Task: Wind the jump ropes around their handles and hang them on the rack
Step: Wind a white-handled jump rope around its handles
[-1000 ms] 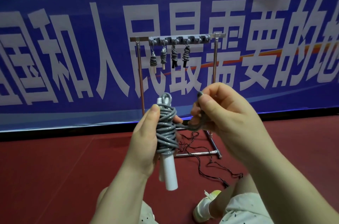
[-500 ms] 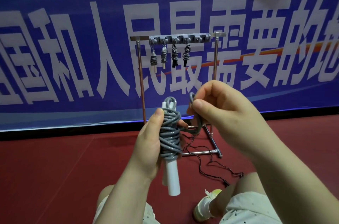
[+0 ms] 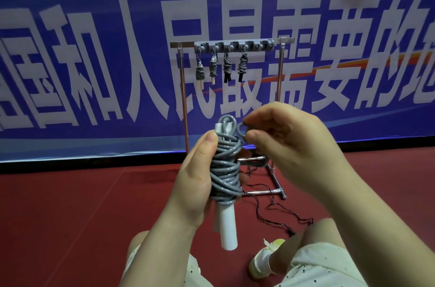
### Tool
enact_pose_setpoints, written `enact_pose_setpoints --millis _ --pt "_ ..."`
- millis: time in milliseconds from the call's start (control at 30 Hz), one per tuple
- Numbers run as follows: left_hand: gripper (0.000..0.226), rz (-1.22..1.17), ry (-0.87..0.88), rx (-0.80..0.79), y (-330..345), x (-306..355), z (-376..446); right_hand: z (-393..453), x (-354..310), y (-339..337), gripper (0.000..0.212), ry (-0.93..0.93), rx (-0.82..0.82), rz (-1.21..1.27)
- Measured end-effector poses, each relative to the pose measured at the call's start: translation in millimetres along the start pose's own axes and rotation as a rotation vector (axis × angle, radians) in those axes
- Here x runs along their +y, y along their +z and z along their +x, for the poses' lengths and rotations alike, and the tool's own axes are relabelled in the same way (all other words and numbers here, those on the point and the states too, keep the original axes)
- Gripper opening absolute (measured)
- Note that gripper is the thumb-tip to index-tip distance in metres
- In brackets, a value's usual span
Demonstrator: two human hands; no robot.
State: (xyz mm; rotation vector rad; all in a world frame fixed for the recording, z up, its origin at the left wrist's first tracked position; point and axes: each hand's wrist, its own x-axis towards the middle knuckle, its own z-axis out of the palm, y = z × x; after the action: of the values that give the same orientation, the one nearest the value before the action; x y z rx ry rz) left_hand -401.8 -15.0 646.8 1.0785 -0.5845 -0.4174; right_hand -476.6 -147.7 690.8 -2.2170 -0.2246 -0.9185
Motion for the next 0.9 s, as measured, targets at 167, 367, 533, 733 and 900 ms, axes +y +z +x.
enact_pose_setpoints --millis 167,367,533,733,900 --pt "0.047 -0.071 -0.071 -0.065 -0.7 2.1 -0.5 0.8 -2.0 -1.8 0.029 -0.024 0.017 0.039" --pt "0.045 0.046 -0.033 -0.054 1.3 2.7 -1.5 5.0 -9.7 -1.5 0.013 -0.066 -0.043 -0.262" --pt "0.037 0.147 -0.001 -0.060 -1.7 4.8 -2.5 6.6 -12.4 -0.6 0.018 -0.082 -0.072 -0.352" --pt "0.031 0.266 0.016 -0.116 -9.1 15.8 -0.1 2.9 -4.5 2.9 0.009 -0.054 -0.055 -0.191" --pt "0.023 0.356 0.084 -0.055 -4.6 13.5 3.5 4.6 13.0 20.6 0.015 0.178 0.123 0.315"
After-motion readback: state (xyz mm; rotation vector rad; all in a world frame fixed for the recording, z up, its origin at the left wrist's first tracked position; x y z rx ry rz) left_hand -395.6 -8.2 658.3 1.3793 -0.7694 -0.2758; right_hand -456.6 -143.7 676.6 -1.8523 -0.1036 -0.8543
